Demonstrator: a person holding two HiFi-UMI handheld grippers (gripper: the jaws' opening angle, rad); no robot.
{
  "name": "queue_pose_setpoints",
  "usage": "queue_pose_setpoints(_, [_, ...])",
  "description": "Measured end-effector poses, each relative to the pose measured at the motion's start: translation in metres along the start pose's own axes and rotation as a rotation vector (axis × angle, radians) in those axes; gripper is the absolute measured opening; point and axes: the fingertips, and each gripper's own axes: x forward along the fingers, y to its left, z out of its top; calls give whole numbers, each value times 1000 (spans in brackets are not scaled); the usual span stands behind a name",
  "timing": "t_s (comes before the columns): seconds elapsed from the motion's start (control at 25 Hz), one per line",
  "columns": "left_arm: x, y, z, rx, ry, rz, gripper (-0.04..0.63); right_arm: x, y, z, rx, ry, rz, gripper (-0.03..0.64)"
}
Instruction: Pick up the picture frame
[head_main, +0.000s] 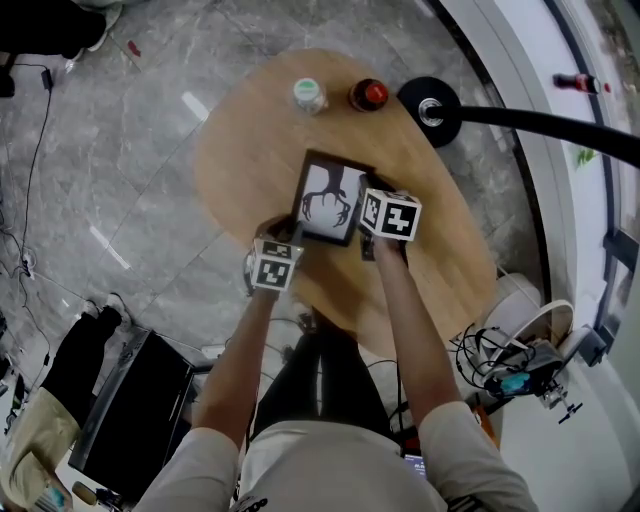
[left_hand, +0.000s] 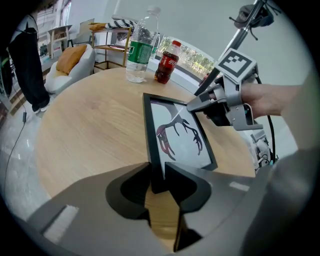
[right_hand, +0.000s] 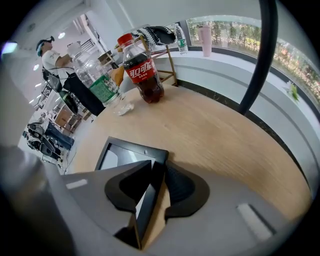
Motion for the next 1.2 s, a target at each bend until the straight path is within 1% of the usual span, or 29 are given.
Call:
queue_pose_setpoints(0.16, [-1,2,-6,-1,29,4,87,0,2,-4,-15,2,-4,91])
queue_pose_setpoints(0.4, [-15,-4,-4,-30,11,14,86,-19,11,0,-23,-19,-1,87])
queue_pose_setpoints(0.68, [-66,-16,-10,-43,-61,37,80,-77,38,-5,-36,-77,1,87])
queue_pose_setpoints(0.84, [-95,-27,-13,-61,-102,45,78,-115,59,-4,-73,-128,22,86])
queue_pose_setpoints(1.0, [-128,-41,-22,-69,-154,55,78,-152,78,-10,-104,-168,25,84])
queue_pose_setpoints(1.2, [-167,-53,-34,-62,-205,72,78,-194,99,-23,-140,-203,26,84])
